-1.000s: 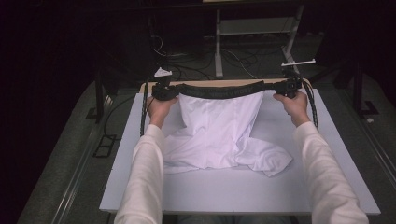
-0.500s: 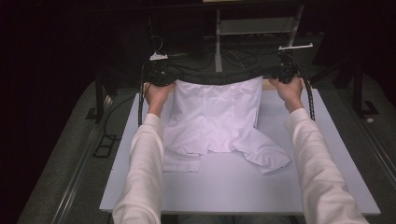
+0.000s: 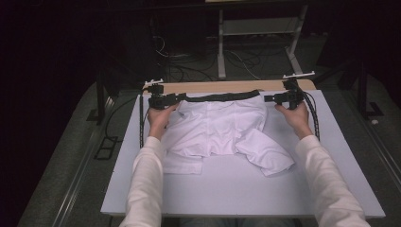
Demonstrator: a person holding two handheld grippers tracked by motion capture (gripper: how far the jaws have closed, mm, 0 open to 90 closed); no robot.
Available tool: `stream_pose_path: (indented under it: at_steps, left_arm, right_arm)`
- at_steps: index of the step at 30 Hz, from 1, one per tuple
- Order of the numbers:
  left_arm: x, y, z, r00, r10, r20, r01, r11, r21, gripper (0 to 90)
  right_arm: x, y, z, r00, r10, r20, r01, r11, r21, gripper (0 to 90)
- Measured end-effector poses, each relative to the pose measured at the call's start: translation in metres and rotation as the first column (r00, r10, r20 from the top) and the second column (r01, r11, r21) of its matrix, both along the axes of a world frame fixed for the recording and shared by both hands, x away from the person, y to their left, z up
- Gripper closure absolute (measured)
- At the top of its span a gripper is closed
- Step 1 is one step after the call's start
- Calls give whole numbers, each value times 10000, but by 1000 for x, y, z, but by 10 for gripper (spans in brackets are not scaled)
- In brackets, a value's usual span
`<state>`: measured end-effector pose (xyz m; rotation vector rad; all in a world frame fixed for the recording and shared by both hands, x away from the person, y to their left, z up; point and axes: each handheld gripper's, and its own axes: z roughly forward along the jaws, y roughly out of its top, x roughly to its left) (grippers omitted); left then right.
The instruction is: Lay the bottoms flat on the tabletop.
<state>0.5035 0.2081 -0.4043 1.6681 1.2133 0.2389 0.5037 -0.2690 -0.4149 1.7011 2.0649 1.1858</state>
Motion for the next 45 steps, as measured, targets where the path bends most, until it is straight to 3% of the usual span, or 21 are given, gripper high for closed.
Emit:
stream_pose_path:
  at_steps: [3,4,5,6,7,9,20,25,27,29,34,37,40,41,42,45]
  left_arm:
    - [-12,-2,7,9991,-112,417,119,9998,-168,200]
    - [-12,-2,7,9991,-112,417,119,9998,-168,154]
    - [-18,-2,11,9985,-131,530,152,9991,-394,107]
    - [-18,-2,11,9985,-131,530,152,9991,-394,72]
    - [-23,-3,13,9979,-145,633,161,9996,-246,9]
    - [-28,-3,15,9969,-198,764,201,9998,-31,0]
    - [-57,-13,14,9905,-905,1033,944,9950,-335,0]
    - [-78,-25,13,9795,-1457,1389,1533,9871,-455,0]
    - [-82,-27,10,9786,-1541,1365,1616,9858,-457,0]
    - [-85,-29,9,9785,-1651,1236,1666,9860,-23,0]
    - [-92,-31,4,9801,-1627,1134,1681,9850,-398,0]
    - [-102,-39,3,9746,-1925,1142,1947,9808,-84,0]
    - [-106,-44,3,9709,-2088,1168,2114,9773,-98,0]
    - [-111,-49,4,9654,-2310,1209,2332,9724,-44,0]
    - [-111,-49,4,9654,-2310,1209,2332,9724,-44,0]
    - [-119,-59,7,9564,-2602,1325,2629,9648,-28,0]
  right_arm:
    - [-17,-5,6,9986,388,357,-401,9985,376,201]
    - [-17,-5,6,9986,388,357,-401,9985,376,201]
    - [-24,-6,8,9971,659,390,-680,9961,563,128]
    - [-24,-6,8,9971,659,390,-680,9961,563,128]
    - [-31,-8,10,9950,887,459,-918,9933,707,68]
    - [-37,-9,12,9932,1068,460,-1096,9918,652,0]
    - [-72,-23,13,9863,1337,969,-1428,9853,937,0]
    - [-86,-25,7,9851,1420,975,-1521,9827,1056,0]
    - [-91,-25,2,9849,1434,972,-1536,9823,1074,0]
    - [-95,-26,-1,9863,1430,828,-1512,9831,1037,0]
    - [-104,-30,-5,9889,1267,774,-1350,9843,1134,0]
    - [-116,-34,-8,9910,1121,727,-1201,9858,1171,0]
    - [-125,-36,-9,9918,1085,681,-1165,9851,1267,0]
    - [-128,-36,-9,9919,1076,673,-1155,9853,1260,0]
    - [-131,-37,-9,9921,1052,689,-1133,9855,1263,0]
    - [-137,-37,-10,9920,1070,671,-1143,9867,1154,0]
